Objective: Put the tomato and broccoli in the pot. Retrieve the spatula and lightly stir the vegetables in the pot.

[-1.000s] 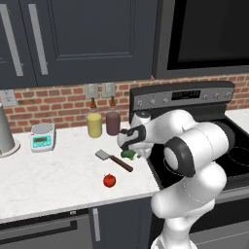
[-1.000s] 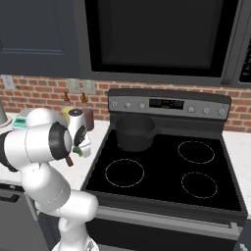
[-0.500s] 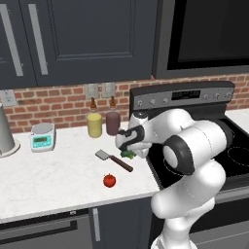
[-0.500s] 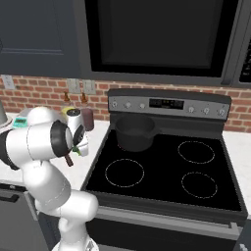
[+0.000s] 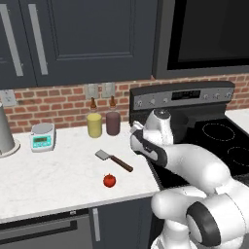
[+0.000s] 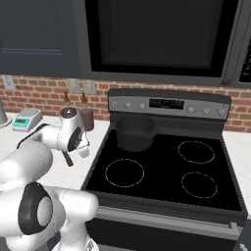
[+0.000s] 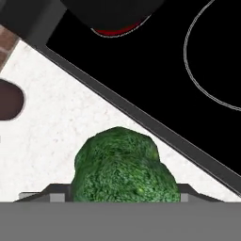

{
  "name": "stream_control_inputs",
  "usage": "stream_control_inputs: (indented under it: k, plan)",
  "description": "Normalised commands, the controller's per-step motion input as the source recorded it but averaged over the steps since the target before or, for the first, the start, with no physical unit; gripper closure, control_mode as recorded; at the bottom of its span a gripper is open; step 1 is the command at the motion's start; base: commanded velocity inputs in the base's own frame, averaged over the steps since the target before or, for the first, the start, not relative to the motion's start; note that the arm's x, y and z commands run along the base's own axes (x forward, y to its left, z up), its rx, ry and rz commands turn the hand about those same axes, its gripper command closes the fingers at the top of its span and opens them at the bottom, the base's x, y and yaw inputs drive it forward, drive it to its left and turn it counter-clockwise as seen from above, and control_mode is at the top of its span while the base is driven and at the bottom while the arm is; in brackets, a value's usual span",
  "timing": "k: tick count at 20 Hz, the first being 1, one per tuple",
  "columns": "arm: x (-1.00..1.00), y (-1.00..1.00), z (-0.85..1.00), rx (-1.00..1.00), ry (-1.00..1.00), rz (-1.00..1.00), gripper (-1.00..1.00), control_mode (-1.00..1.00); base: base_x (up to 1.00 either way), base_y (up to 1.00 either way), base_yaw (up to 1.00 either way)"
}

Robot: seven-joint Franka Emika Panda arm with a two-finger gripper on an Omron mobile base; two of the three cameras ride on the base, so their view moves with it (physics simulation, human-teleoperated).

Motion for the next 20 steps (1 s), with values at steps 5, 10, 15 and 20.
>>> stream_control_inputs:
  k: [5, 10, 15, 20]
  plan:
    - [-0.52, -0.52, 1.0, 0.03, -0.14, 0.0, 1.0, -1.0, 0.0, 0.0, 0.0]
    - [-0.08, -0.34, 1.0, -0.06, -0.14, 0.0, 1.0, -1.0, 0.0, 0.0, 0.0]
    - [0.49, -0.26, 0.9, -0.23, -0.01, 0.0, 1.0, -1.0, 0.0, 0.0, 0.0]
    - [0.55, -0.28, 0.64, -0.29, 0.0, 0.0, 1.0, -1.0, 0.0, 0.0, 0.0]
